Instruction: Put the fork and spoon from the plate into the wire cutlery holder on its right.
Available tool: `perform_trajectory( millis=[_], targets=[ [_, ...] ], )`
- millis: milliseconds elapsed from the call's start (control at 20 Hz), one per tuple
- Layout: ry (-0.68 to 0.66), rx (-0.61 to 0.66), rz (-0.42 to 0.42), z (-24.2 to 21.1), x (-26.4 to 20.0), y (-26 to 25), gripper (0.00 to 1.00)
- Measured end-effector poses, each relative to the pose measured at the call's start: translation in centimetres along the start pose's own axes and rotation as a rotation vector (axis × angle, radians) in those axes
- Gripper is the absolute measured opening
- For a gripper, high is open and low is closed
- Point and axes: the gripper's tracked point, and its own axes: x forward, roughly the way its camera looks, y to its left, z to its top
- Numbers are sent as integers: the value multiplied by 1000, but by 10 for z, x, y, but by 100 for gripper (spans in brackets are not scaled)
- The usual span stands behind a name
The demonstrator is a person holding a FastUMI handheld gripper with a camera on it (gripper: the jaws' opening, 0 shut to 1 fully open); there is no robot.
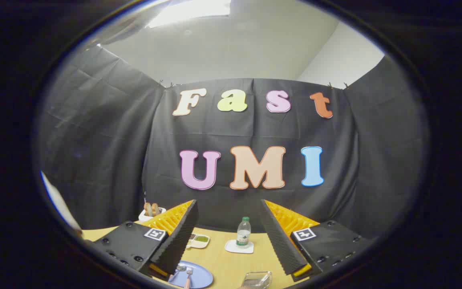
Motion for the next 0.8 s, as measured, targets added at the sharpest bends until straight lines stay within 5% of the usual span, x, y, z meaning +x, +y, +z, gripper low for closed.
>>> perform_trajectory(
  millis=[800],
  targets=[
    [29, 34, 97, -7, 15, 33, 98]
  ],
)
